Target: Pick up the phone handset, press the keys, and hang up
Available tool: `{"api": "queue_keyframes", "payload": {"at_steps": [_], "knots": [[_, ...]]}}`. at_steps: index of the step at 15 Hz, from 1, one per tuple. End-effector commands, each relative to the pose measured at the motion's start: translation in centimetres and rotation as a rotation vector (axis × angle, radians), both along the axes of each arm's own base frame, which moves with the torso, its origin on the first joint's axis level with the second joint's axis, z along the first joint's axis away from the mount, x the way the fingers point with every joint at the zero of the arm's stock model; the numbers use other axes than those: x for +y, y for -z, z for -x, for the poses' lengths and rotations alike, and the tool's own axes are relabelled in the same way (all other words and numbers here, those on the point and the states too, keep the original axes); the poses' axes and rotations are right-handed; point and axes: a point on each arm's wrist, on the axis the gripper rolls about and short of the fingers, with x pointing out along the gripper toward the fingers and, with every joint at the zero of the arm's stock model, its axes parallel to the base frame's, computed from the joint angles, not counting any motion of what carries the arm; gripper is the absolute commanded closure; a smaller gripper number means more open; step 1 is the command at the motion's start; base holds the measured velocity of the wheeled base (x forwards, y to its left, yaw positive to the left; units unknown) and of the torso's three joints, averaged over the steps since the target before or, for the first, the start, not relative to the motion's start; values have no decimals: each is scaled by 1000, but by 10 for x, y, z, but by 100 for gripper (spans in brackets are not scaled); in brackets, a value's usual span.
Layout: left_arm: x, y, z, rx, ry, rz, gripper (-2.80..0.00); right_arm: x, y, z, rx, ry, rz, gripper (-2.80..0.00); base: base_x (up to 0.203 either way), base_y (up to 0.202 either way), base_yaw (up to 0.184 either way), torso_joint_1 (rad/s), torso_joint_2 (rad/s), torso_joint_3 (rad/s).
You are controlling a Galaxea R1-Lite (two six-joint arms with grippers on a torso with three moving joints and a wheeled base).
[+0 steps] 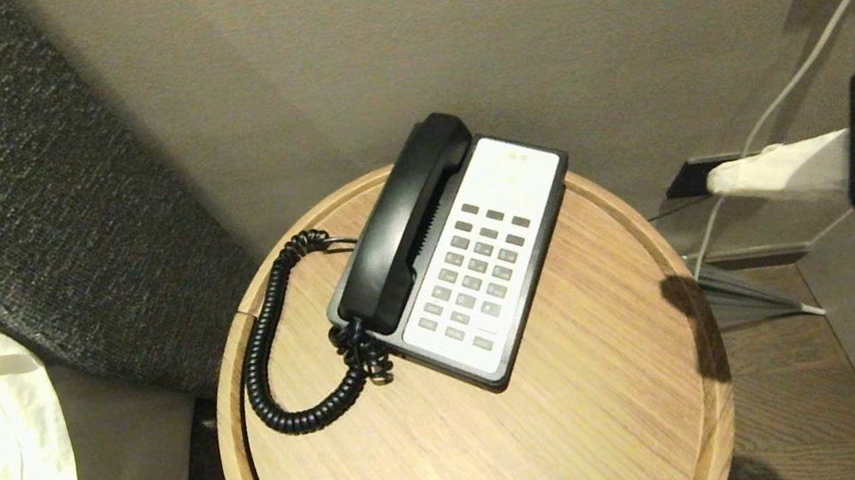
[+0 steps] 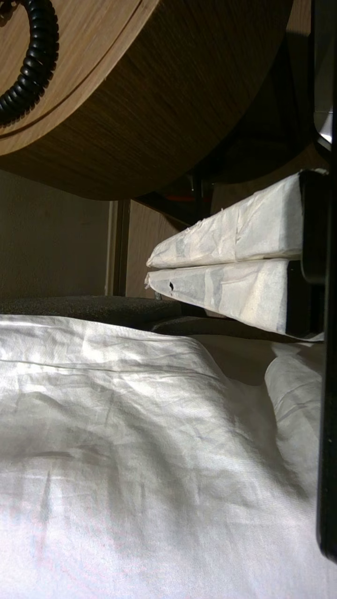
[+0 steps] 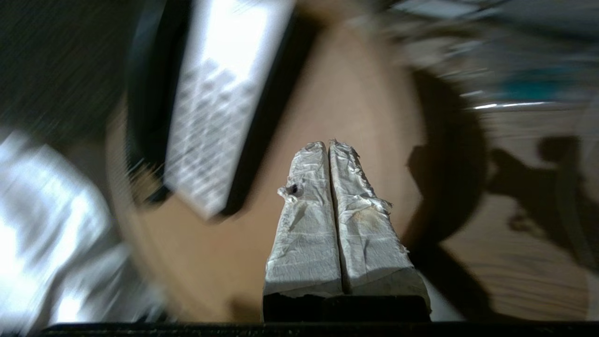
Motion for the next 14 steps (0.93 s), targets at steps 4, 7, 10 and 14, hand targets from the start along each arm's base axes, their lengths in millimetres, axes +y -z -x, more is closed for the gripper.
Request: {"api": "queue_keyframes", "payload": {"at_steps": [4,7,10,14], "knots": [[0,10,-3,38,0,0,0,-115,37,84,-153,345,-32,0,0,0,0,0,0,0],[0,10,-3,38,0,0,0,-123,113,146,-267,313,80,0,0,0,0,0,0,0],[0,10,-3,38,0,0,0,-120,175,149,-317,301,221,0,0,0,0,0,0,0],[0,10,-3,38,0,0,0,-120,220,144,-414,332,305,0,0,0,0,0,0,0]]}}
